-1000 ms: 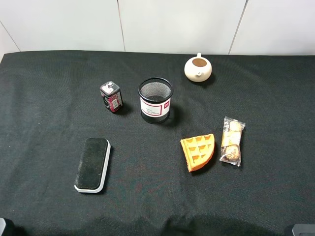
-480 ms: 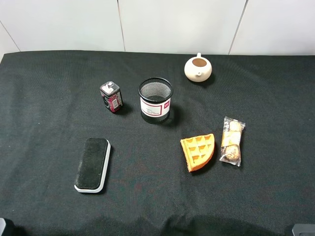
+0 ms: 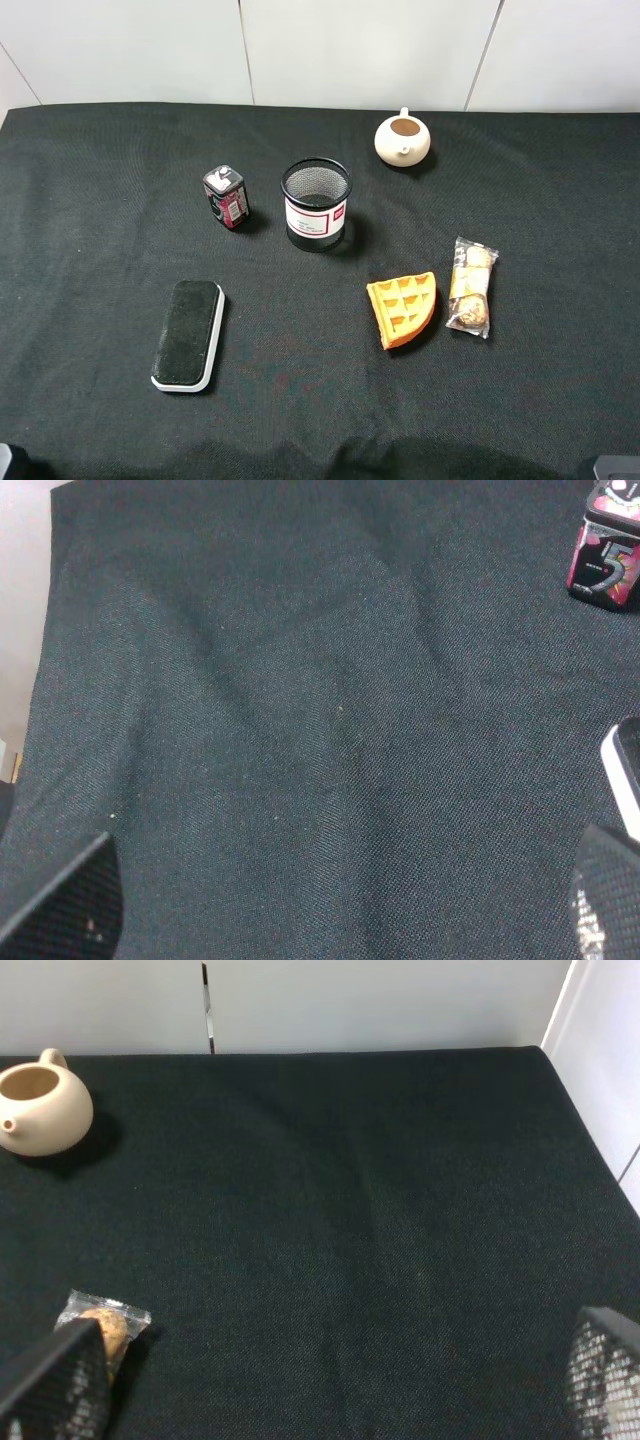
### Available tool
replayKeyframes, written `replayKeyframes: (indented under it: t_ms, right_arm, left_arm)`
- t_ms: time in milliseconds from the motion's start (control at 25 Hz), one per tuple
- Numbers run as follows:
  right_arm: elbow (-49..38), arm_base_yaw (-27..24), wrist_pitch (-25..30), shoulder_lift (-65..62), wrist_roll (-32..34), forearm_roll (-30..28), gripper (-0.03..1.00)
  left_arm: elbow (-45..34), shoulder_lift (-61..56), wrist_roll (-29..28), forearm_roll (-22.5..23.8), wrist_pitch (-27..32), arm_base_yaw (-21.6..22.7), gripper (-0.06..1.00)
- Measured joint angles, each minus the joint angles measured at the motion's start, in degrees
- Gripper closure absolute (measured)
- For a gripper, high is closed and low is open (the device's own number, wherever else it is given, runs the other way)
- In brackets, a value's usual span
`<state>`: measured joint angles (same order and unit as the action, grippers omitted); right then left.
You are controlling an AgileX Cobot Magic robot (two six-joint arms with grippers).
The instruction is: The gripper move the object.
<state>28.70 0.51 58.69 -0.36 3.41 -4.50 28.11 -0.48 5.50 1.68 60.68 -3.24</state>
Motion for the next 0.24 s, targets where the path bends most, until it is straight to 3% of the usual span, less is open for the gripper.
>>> replayKeyframes:
  t_ms: [240]
  right_arm:
    - [0.0,0.0,0.0,0.0,0.0,0.0,0.27]
  left_arm:
    - [0.0,0.0,0.0,0.0,0.0,0.0,0.00]
